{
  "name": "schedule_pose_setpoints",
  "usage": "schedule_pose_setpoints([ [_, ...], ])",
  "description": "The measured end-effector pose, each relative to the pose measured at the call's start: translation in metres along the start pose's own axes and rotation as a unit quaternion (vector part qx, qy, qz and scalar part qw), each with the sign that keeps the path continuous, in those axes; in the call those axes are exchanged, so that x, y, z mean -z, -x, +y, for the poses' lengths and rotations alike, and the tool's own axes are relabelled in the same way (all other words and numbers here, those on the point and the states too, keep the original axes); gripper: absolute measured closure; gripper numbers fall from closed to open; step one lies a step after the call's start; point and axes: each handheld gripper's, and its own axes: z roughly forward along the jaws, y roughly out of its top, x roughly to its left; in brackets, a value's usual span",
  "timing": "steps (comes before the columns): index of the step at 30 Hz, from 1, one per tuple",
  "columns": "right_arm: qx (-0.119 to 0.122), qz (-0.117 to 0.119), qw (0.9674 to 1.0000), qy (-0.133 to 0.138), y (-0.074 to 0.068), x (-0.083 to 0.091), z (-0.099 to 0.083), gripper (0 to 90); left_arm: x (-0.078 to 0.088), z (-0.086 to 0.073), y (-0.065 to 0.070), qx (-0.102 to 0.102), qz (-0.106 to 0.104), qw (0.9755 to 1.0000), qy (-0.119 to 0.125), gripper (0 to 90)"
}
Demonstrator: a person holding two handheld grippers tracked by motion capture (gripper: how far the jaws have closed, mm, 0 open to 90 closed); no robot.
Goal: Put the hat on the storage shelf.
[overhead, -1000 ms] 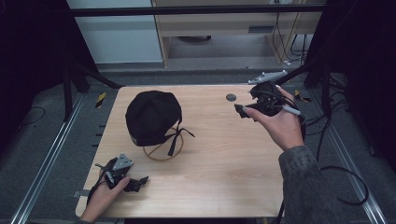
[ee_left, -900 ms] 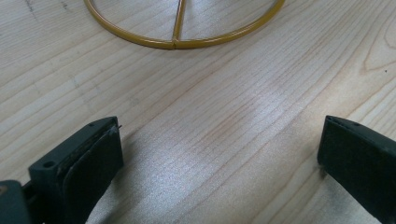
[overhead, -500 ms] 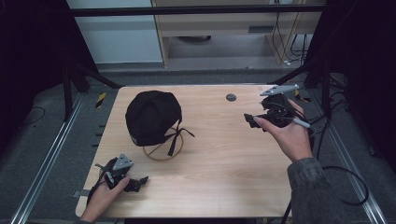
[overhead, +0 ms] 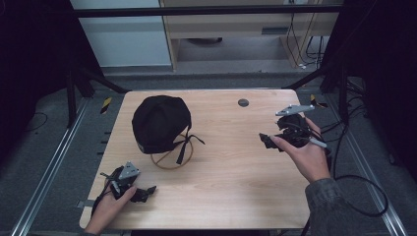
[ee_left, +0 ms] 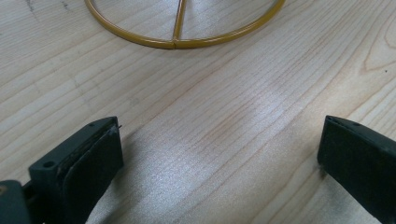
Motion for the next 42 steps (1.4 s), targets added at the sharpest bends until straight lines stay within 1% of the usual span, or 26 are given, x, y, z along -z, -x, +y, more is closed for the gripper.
schedule_pose_setpoints([
  [3, -0.002, 0.003, 1.0000, -0.002, -0.001, -0.006, -0.009, 7.8, 0.000, 0.000, 0.000, 0.000, 0.000, 1.0000, 0.000, 0.0],
  [5, -0.004, 0.005, 1.0000, -0.003, -0.002, -0.008, -0.012, 7.8, 0.000, 0.000, 0.000, 0.000, 0.000, 1.0000, 0.000, 0.0],
  [7, -0.004, 0.010, 0.9999, -0.007, -0.004, -0.014, -0.022, 7.6, 0.000, 0.000, 0.000, 0.000, 0.000, 1.0000, 0.000, 0.0],
  [10, -0.005, 0.013, 0.9998, -0.010, -0.005, -0.018, -0.027, 7.6, 0.000, 0.000, 0.000, 0.000, 0.000, 1.0000, 0.000, 0.0],
  [11, -0.008, 0.015, 0.9998, -0.012, -0.006, -0.019, -0.030, 7.5, 0.000, 0.000, 0.000, 0.000, 0.000, 1.0000, 0.000, 0.0],
  [12, -0.010, 0.017, 0.9997, -0.015, -0.007, -0.024, -0.037, 7.5, 0.000, 0.000, 0.000, 0.000, 0.000, 1.0000, 0.000, 0.0],
  [15, -0.018, 0.021, 0.9995, -0.018, -0.008, -0.030, -0.045, 7.5, 0.000, 0.000, 0.000, 0.000, 0.000, 1.0000, 0.000, 0.0],
  [17, -0.018, 0.021, 0.9994, -0.019, -0.009, -0.032, -0.048, 7.6, 0.000, 0.000, 0.000, 0.000, 0.000, 1.0000, 0.000, 0.0],
  [19, -0.023, 0.024, 0.9992, -0.024, -0.011, -0.038, -0.056, 7.7, 0.000, 0.000, 0.000, 0.000, 0.000, 1.0000, 0.000, 0.0],
  [21, -0.024, 0.026, 0.9990, -0.026, -0.012, -0.040, -0.058, 7.8, 0.000, 0.000, 0.000, 0.000, 0.000, 1.0000, 0.000, 0.0],
  [22, -0.024, 0.027, 0.9990, -0.028, -0.014, -0.045, -0.064, 7.8, 0.000, 0.000, 0.000, 0.000, 0.000, 1.0000, 0.000, 0.0],
  [25, -0.029, 0.030, 0.9987, -0.030, -0.015, -0.048, -0.068, 7.8, 0.000, 0.000, 0.000, 0.000, 0.000, 1.0000, 0.000, 0.0],
  [27, -0.033, 0.034, 0.9983, -0.035, -0.018, -0.054, -0.077, 8.0, 0.000, 0.000, 0.000, 0.000, 0.000, 1.0000, 0.000, 0.0],
  [29, -0.034, 0.038, 0.9979, -0.039, -0.020, -0.057, -0.081, 7.9, 0.000, 0.000, 0.000, 0.000, 0.000, 1.0000, 0.000, 0.0],
  [33, -0.039, 0.042, 0.9976, -0.038, -0.023, -0.061, -0.088, 8.2, 0.000, 0.000, 0.000, 0.000, 0.000, 1.0000, 0.000, 0.0],
  [36, -0.037, 0.045, 0.9975, -0.041, -0.024, -0.064, -0.092, 8.2, 0.000, 0.000, 0.000, 0.000, 0.001, 1.0000, 0.000, 0.0],
  [42, -0.050, 0.052, 0.9965, -0.041, -0.028, -0.069, -0.105, 8.3, 0.000, 0.000, 0.000, 0.000, 0.001, 1.0000, 0.000, 0.0],
])
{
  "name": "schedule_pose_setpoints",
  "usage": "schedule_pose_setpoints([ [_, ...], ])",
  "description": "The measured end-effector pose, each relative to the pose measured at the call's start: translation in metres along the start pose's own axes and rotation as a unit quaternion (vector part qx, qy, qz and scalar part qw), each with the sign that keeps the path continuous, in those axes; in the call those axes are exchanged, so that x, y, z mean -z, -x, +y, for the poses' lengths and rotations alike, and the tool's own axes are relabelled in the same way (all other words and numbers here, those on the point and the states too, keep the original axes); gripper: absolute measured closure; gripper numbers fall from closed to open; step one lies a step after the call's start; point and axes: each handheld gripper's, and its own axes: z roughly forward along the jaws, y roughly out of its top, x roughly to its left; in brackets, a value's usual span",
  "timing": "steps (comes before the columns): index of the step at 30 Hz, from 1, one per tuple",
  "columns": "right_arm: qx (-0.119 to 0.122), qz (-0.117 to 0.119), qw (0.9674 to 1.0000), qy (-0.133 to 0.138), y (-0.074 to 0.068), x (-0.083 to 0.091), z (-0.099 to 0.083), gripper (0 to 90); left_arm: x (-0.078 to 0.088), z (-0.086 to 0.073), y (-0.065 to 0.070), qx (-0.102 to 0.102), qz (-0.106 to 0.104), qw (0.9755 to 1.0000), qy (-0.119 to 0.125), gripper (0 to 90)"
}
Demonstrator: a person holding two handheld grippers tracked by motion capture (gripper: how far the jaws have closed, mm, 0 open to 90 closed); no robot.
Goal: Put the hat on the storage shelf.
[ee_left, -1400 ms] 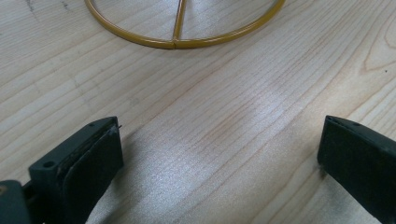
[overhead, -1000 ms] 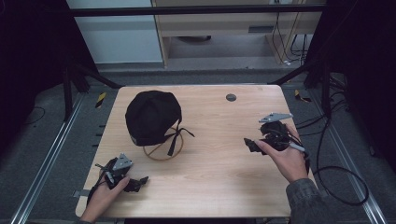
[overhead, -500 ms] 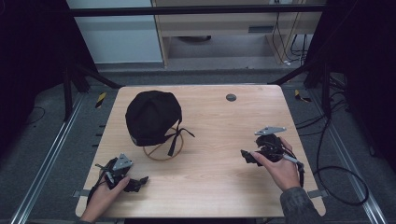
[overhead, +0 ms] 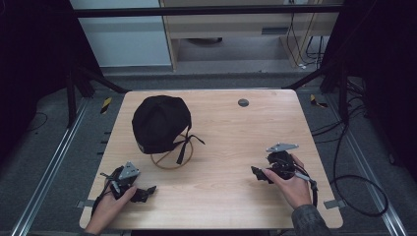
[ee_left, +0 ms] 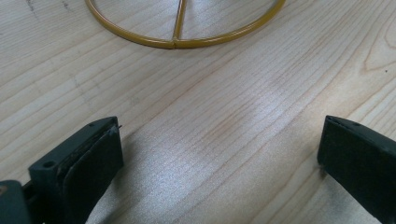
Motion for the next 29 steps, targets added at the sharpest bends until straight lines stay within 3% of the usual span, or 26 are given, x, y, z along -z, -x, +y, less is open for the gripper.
schedule_pose_setpoints([
  [15, -0.010, 0.009, 0.9999, -0.002, -0.008, -0.019, -0.018, 8.0, 0.000, 0.000, 0.000, 0.000, 0.000, 1.0000, 0.000, 0.0],
  [18, -0.012, 0.004, 0.9999, -0.003, -0.010, -0.025, -0.022, 8.0, 0.000, 0.000, 0.000, 0.000, 0.000, 1.0000, 0.000, 0.0],
  [20, 0.000, -0.013, 0.9999, 0.001, -0.014, -0.030, -0.027, 6.8, 0.000, 0.000, 0.000, 0.001, 0.000, 1.0000, 0.000, 0.0],
  [24, 0.004, -0.024, 0.9997, 0.008, -0.017, -0.032, -0.029, 5.3, 0.000, 0.000, 0.000, 0.001, 0.000, 1.0000, 0.000, 0.0],
  [25, 0.016, -0.031, 0.9992, 0.018, -0.019, -0.034, -0.032, 2.2, 0.000, 0.000, 0.000, 0.001, 0.001, 1.0000, 0.000, 0.0],
  [29, 0.013, -0.032, 0.9991, 0.027, -0.020, -0.035, -0.034, 1.5, 0.000, 0.000, 0.000, 0.001, 0.001, 1.0000, 0.000, 0.0],
])
